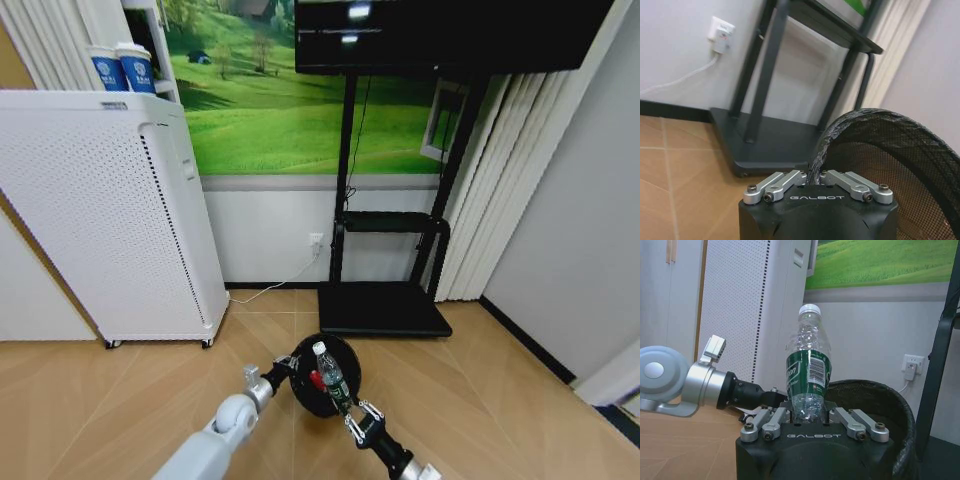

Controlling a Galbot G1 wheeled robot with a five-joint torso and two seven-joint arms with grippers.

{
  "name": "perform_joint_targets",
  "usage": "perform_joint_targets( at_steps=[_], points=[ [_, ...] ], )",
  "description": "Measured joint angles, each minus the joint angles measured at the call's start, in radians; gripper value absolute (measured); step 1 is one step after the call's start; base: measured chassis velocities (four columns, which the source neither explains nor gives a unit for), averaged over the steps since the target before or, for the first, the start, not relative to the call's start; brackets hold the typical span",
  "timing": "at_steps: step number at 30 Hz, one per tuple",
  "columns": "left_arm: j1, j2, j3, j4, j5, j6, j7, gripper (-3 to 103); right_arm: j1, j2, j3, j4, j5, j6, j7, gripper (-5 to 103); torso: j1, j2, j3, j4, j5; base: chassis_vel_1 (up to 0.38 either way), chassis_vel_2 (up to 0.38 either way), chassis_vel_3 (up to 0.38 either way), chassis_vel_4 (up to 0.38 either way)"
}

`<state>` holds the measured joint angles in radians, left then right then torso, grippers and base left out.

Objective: Pick up the trash bin and place the garbage on the floor into it.

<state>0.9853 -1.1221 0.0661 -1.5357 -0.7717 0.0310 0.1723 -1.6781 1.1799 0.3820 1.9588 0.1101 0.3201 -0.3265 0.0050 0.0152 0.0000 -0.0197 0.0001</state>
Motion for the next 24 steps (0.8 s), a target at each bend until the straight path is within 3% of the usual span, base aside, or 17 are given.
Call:
perform_joint_targets(
  at_steps=[12,13,15,16,20,21,23,24],
  points=[
    [0.035,0.017,0.009,-0.068,-0.021,0.014,0.005,4,0.025,0.011,-0.006,-0.042,-0.010,-0.004,0.006,26,0.000,0.000,0.000,-0.0001,0.0000,0.000,0.000,0.000,0.000],
    [0.038,0.015,0.008,-0.072,-0.030,0.018,-0.002,4,0.025,0.016,-0.006,-0.042,-0.011,-0.003,0.014,36,0.000,0.000,0.000,-0.0001,-0.0001,0.000,0.000,0.000,0.000],
    [0.040,0.015,0.006,-0.074,-0.034,0.019,-0.006,4,0.025,0.019,-0.007,-0.042,-0.009,-0.003,0.018,36,0.000,0.000,0.000,-0.0001,-0.0001,0.000,0.000,0.000,0.000],
    [0.042,0.014,0.004,-0.075,-0.037,0.019,-0.011,4,0.025,0.023,-0.007,-0.042,-0.008,-0.002,0.019,47,0.000,0.000,0.000,-0.0001,0.0000,0.000,0.000,0.000,0.000],
    [0.046,0.012,0.001,-0.077,-0.043,0.020,-0.016,4,0.022,0.025,-0.007,-0.037,-0.007,0.002,0.019,52,0.000,0.000,0.000,-0.0001,-0.0001,0.000,0.000,0.000,0.000],
    [0.047,0.012,0.000,-0.077,-0.045,0.020,-0.018,4,0.021,0.026,-0.007,-0.036,-0.007,0.003,0.019,63,0.000,0.000,0.000,-0.0001,-0.0001,0.000,0.000,0.000,0.000],
    [0.051,0.010,-0.005,-0.078,-0.052,0.020,-0.026,4,0.020,0.027,-0.008,-0.030,-0.003,0.008,0.019,75,0.000,0.000,0.000,-0.0001,-0.0001,0.000,0.000,0.000,0.000],
    [0.051,0.010,-0.005,-0.078,-0.052,0.020,-0.026,4,0.020,0.027,-0.008,-0.030,-0.003,0.008,0.019,75,0.000,0.000,0.000,-0.0001,-0.0001,0.000,0.000,0.000,0.000]
  ],
)
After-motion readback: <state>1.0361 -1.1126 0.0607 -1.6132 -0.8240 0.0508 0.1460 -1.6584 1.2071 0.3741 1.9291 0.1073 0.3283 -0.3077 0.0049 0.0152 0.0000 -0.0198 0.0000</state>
